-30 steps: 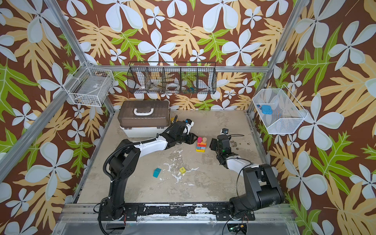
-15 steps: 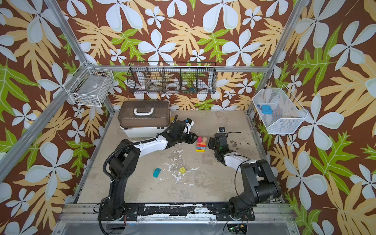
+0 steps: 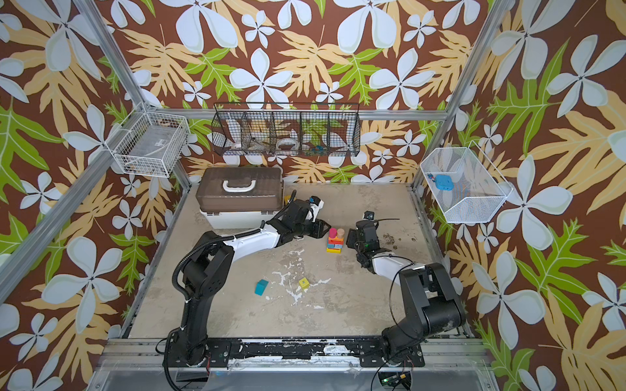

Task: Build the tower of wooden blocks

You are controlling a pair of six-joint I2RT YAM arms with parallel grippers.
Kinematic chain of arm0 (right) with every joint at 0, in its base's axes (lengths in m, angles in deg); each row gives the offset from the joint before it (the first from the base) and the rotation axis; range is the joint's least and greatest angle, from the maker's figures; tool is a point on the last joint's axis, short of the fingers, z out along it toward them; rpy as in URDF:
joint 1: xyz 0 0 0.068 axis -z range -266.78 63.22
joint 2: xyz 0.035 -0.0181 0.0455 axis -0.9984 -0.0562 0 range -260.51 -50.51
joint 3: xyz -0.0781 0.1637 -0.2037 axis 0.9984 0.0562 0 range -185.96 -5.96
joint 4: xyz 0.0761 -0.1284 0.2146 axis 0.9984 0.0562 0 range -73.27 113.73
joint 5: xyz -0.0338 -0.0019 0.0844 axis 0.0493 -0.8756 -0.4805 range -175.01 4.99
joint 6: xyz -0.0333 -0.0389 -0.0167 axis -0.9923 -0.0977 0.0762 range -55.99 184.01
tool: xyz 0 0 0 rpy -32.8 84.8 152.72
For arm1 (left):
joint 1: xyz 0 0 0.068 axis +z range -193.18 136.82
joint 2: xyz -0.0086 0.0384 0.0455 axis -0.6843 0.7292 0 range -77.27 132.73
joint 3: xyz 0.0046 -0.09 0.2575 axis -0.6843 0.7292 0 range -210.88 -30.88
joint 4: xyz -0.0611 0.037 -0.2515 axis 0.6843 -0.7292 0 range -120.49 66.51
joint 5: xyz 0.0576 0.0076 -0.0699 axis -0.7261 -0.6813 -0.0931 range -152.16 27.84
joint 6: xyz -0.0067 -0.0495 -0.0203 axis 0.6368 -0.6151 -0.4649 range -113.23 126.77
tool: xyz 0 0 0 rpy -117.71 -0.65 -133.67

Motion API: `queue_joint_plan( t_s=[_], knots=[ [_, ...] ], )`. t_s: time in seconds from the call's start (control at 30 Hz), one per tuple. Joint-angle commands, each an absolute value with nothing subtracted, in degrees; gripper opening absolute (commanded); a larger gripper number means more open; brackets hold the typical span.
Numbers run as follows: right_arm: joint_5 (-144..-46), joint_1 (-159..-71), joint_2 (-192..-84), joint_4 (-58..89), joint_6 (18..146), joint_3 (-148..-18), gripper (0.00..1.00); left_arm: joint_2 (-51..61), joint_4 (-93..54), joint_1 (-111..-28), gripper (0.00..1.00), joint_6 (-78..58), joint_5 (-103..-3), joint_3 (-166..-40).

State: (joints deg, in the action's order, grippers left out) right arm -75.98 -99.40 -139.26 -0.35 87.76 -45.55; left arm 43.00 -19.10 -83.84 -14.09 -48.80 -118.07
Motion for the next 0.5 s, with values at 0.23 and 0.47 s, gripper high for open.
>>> queue_joint_plan(
  t_s=[0.23, 0.47],
  knots=[
    [-78.2, -99.4, -138.4, 1.0, 87.1, -45.1, 0.60, 39.5, -18.5, -83.8, 0.44, -14.3, -55.9, -113.8],
    [-81.0, -99.4, -139.3, 3.5, 87.2, -45.7, 0.58, 40.8, -17.3, -83.8, 0.44, -15.4, -55.4, -112.3]
  ],
)
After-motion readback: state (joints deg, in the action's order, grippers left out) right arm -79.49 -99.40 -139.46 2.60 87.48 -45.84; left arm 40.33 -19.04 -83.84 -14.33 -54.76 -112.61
